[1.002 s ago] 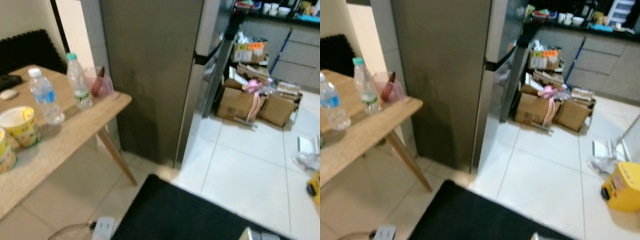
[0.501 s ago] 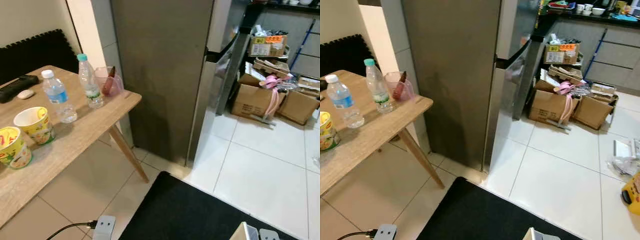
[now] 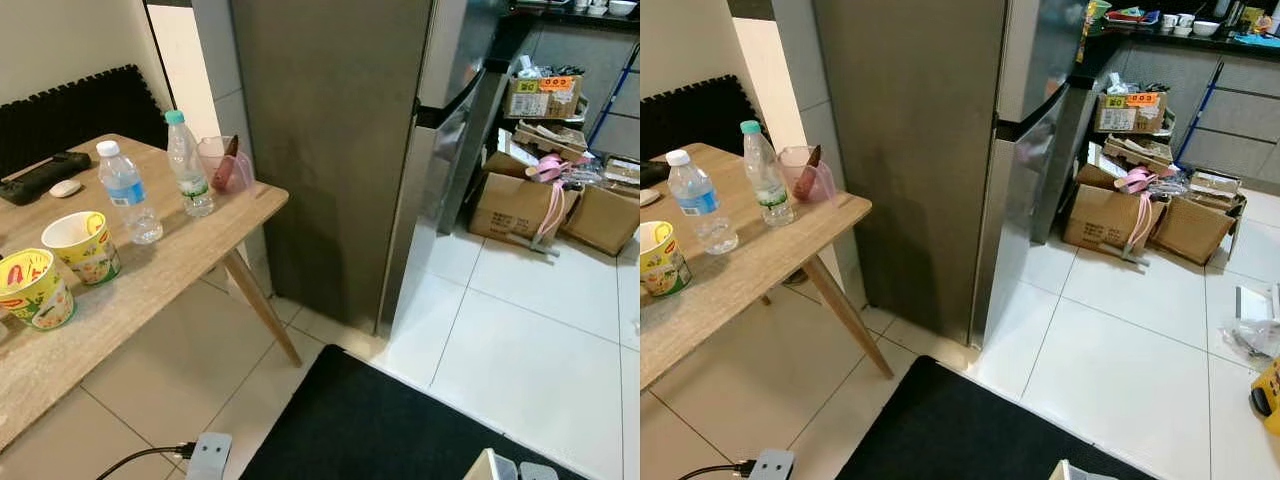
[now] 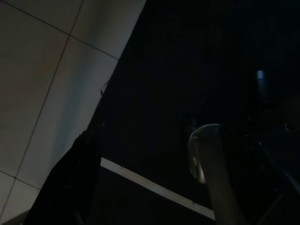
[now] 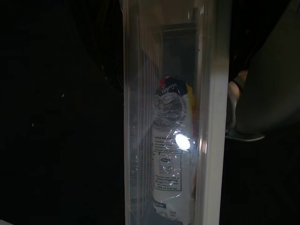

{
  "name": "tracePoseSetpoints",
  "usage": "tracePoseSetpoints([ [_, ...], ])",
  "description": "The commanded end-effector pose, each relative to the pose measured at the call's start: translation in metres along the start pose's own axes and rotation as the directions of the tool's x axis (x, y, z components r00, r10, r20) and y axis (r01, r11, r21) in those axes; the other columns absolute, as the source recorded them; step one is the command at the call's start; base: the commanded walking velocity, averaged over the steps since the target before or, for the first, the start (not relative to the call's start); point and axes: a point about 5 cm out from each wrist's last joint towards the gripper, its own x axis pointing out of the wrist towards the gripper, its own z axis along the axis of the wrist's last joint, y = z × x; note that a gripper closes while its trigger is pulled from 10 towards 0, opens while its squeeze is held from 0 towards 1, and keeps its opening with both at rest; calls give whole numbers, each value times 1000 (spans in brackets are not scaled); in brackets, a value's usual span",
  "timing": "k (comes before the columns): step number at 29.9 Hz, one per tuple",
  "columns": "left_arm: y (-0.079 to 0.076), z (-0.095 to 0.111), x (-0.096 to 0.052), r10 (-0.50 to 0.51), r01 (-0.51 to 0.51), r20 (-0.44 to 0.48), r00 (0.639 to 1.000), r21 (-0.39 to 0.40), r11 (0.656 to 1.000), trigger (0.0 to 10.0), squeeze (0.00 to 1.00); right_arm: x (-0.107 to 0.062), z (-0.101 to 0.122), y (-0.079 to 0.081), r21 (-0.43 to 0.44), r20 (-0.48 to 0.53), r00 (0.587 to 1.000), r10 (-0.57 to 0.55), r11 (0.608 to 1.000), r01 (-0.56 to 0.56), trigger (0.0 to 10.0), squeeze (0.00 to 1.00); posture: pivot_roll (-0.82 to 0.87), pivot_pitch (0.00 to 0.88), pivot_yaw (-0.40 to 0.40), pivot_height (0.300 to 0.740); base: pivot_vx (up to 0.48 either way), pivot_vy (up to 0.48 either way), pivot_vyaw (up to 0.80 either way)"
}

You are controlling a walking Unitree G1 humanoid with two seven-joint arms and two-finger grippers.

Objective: Restocking fridge

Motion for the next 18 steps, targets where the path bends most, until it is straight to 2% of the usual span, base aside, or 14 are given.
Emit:
tracePoseSetpoints([
  [1,-2,-1,0,-7,7,-9,1000,-8,1000,10000,0,0,6,-1,1,25,1000,0,1000,0,10000,0,-32,0,-8,740,0,-450,0],
  [18,-2,-1,0,-6,6,-11,1000,-9,1000,10000,0,0,2,2,-11,13,1000,4,1000,-4,10000,0,-38,0,-3,740,0,-432,0],
])
